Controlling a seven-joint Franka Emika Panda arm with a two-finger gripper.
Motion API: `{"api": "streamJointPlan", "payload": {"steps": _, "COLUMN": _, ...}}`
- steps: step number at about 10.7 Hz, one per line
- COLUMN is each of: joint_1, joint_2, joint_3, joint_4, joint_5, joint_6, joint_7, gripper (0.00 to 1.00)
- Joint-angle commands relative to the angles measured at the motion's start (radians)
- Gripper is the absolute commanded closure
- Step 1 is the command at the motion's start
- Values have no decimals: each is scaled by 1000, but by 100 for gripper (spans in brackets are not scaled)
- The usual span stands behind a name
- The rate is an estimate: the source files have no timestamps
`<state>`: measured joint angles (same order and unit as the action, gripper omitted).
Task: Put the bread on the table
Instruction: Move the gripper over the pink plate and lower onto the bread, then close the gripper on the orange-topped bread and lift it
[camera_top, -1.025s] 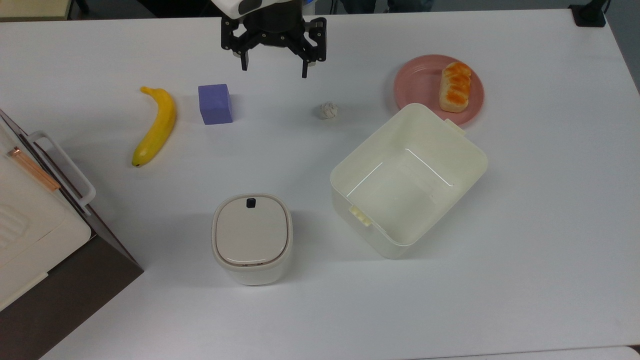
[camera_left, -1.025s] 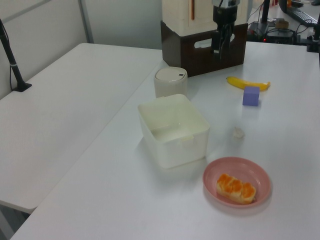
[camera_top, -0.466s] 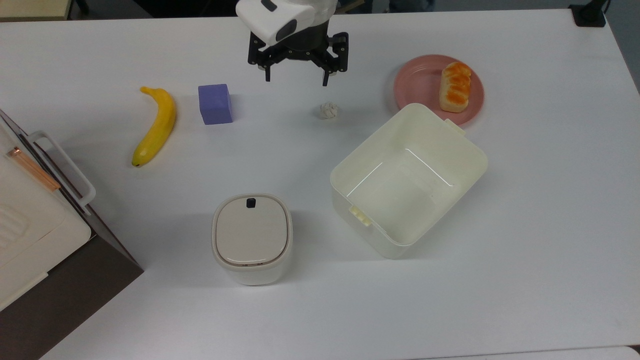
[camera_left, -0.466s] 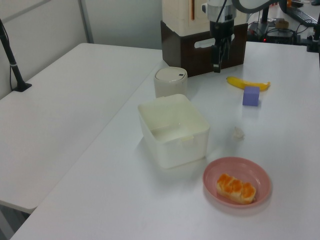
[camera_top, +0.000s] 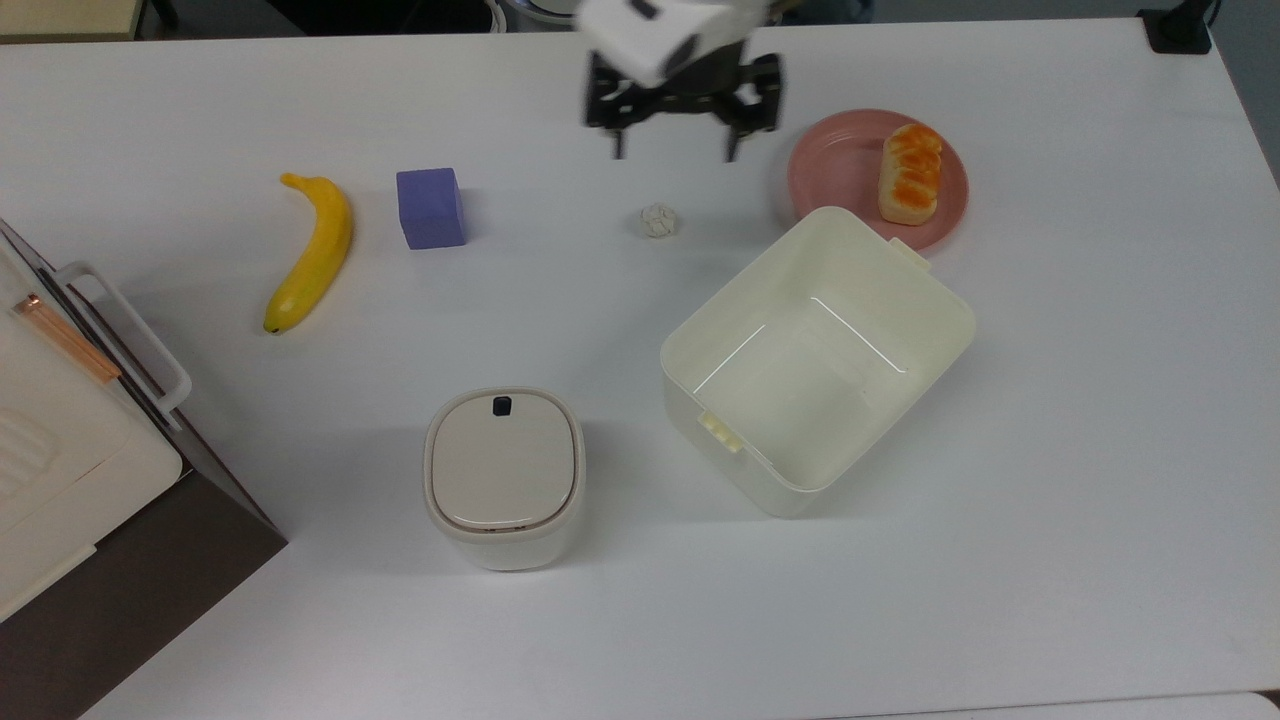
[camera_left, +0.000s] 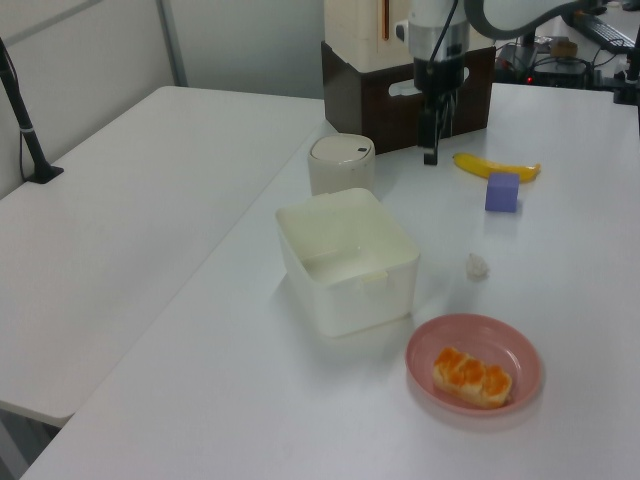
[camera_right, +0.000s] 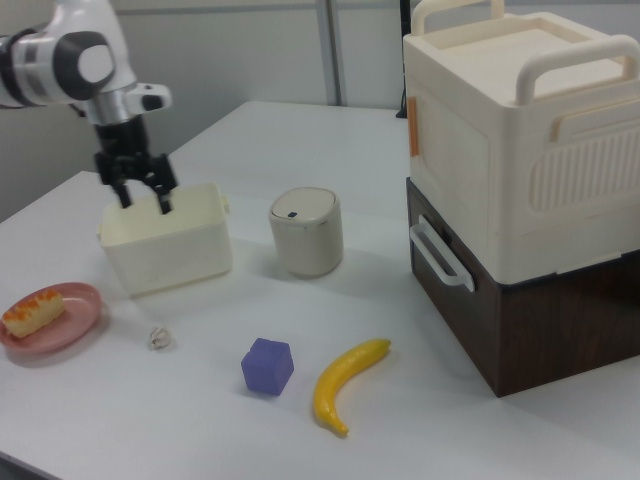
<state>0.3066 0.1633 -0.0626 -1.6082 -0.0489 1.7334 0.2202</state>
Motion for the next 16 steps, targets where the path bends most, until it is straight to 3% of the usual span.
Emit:
{"api": "streamJointPlan", "payload": {"steps": 1, "joint_1": 123, "joint_2": -27, "joint_3": -10, "joint_4": -47, "joint_5": 107, "joint_6": -31, "joint_7": 45, "gripper": 0}}
{"api": "streamJointPlan", "payload": {"steps": 4, "joint_1": 250, "joint_2": -19, "joint_3": 3, "joint_4": -107, "joint_5": 135, "joint_6": -5, "joint_7": 201, "gripper": 0}}
{"api": "streamJointPlan", "payload": {"steps": 7, "joint_1": 295, "joint_2": 7, "joint_3": 61, "joint_4": -191, "joint_5": 149, "joint_6": 147, "joint_7": 309, "gripper": 0}}
{"api": "streamJointPlan", "payload": {"steps": 12, "joint_1": 368, "joint_2": 119, "joint_3": 64, "joint_4": -231, "joint_5": 141, "joint_6": 262, "joint_7": 358, "gripper": 0}}
{"api": "streamJointPlan", "payload": {"steps": 16, "joint_1": 385, "joint_2": 206, "joint_3": 64, "joint_4": -231, "joint_5": 132, "joint_6": 354, "joint_7": 395, "gripper": 1}}
